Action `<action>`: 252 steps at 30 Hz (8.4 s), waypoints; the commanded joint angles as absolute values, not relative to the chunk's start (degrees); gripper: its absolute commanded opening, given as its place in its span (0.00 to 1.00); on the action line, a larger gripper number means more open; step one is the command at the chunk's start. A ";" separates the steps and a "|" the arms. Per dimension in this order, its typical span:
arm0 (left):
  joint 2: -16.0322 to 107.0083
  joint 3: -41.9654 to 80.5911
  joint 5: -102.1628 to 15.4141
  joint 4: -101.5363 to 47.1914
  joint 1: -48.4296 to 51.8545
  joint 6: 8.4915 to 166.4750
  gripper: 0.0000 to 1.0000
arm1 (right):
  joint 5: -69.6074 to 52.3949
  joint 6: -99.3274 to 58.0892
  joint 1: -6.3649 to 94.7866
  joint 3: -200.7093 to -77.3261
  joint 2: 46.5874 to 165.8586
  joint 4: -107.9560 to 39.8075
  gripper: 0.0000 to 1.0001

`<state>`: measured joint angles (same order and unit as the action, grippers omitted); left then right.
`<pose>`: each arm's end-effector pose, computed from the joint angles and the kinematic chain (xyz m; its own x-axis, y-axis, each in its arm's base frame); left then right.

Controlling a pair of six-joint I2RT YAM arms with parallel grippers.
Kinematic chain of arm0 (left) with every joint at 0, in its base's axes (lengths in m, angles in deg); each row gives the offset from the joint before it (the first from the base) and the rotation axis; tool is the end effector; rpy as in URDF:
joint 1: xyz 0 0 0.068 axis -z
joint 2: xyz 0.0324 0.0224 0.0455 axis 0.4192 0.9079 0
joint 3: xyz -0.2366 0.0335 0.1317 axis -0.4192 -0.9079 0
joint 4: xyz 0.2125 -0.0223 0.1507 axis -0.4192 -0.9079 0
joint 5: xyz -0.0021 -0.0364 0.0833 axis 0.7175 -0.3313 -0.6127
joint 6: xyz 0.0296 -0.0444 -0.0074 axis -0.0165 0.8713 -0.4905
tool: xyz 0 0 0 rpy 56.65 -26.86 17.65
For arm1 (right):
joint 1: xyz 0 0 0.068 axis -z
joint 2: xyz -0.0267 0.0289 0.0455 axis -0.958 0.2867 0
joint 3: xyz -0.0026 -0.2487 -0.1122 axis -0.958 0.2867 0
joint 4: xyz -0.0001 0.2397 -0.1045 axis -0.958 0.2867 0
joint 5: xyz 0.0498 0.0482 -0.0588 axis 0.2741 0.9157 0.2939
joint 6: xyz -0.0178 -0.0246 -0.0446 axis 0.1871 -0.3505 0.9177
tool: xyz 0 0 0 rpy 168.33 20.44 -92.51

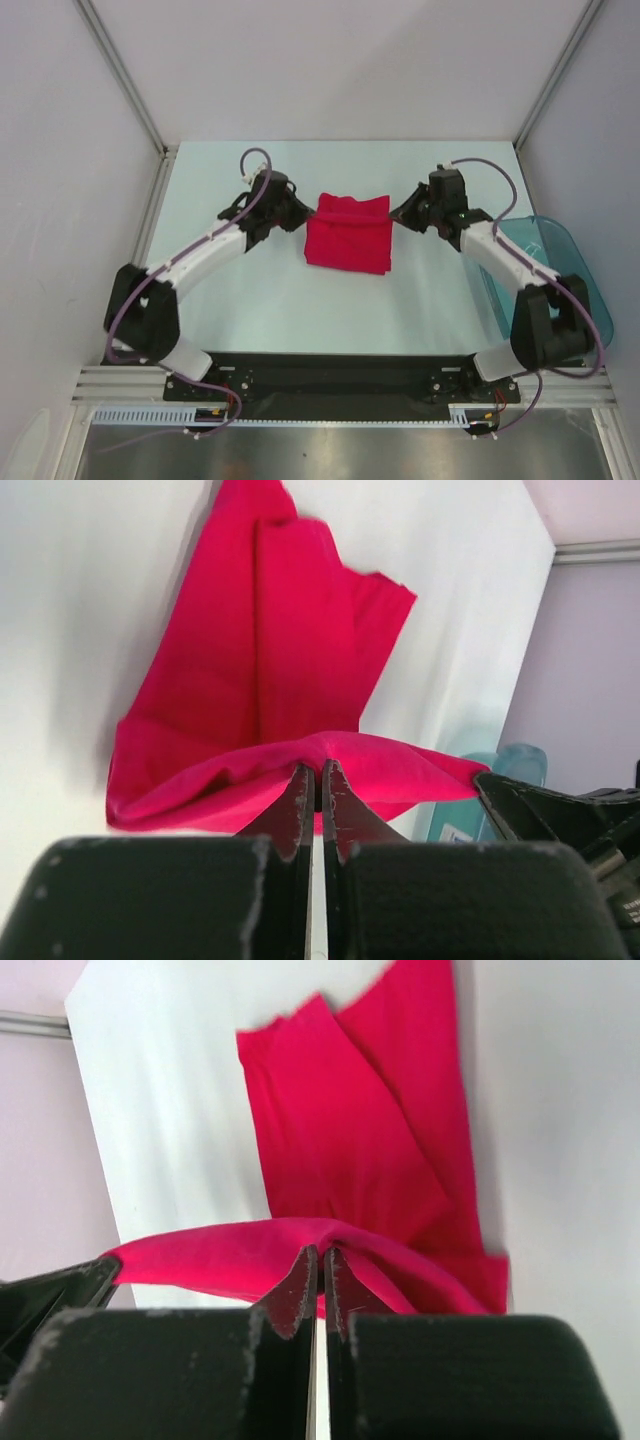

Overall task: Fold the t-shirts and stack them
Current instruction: Fold the tshirt, then neatly place the folded tshirt to the corner

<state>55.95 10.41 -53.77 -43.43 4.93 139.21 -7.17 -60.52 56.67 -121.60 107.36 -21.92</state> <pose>0.2942 -0.1664 0.2725 -0.6529 -0.6553 -0.3798 -0.2533 0.6615 -0.7059 0.3049 0.0972 0.2650 -0.6873 0.5446 -0.4807 0.1400 0.7487 0.6480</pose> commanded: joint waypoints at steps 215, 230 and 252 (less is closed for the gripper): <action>59.55 -4.35 -3.91 -22.16 -3.61 117.48 0.59 | -28.73 -15.31 89.33 -207.87 177.72 -20.15 0.00; 65.35 -2.50 -4.00 -20.31 -2.20 118.71 0.58 | -22.23 -2.91 88.45 -208.93 182.11 -32.73 0.00; 49.20 -10.57 -7.86 -19.08 -1.76 122.04 0.58 | -30.42 -12.36 79.76 -195.07 154.11 -20.00 0.77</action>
<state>57.06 -8.61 -6.42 -21.62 -2.11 120.79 -29.42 -5.18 84.06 -198.06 170.85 -23.29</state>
